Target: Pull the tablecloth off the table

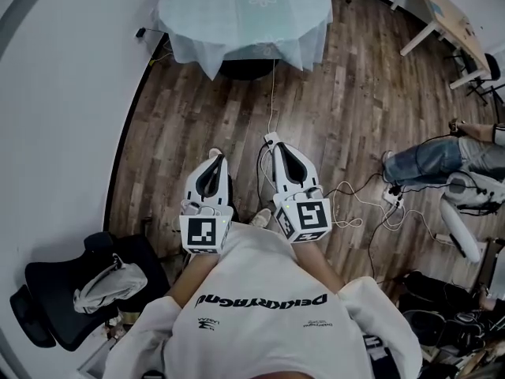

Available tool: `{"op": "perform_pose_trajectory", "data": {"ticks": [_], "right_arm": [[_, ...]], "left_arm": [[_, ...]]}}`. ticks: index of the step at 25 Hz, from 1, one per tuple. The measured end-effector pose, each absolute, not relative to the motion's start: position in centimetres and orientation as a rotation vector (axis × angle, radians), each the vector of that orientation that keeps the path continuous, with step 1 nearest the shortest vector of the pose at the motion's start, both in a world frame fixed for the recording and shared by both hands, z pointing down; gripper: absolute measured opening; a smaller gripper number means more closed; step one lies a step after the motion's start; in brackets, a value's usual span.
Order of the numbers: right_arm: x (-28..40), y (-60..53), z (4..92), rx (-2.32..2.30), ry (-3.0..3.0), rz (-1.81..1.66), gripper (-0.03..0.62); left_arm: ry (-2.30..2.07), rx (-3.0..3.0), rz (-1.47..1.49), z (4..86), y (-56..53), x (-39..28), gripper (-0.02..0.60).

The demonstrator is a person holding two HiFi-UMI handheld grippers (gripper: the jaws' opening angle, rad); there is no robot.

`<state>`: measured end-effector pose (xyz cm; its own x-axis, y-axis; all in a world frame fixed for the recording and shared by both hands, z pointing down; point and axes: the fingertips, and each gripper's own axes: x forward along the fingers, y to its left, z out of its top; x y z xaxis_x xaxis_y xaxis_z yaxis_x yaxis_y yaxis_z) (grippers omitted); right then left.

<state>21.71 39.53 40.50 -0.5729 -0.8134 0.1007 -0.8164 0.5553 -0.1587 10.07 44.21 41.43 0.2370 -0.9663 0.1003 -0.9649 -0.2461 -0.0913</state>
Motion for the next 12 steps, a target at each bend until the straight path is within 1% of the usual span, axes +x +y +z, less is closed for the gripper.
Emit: {"op": "perform_pose_trajectory", "data": {"ticks": [7, 12], "right_arm": [[20.7, 34.3, 40.5, 1.458, -2.722, 0.246, 0.034], [18.1, 28.3, 41.0, 1.46, -2.71, 0.258, 0.034]], "left_arm": [[1.869, -2.485, -0.182, 41.2, 38.7, 9.7, 0.015], [1.847, -2.503, -0.165, 41.5, 32.8, 7.6, 0.015]]}}
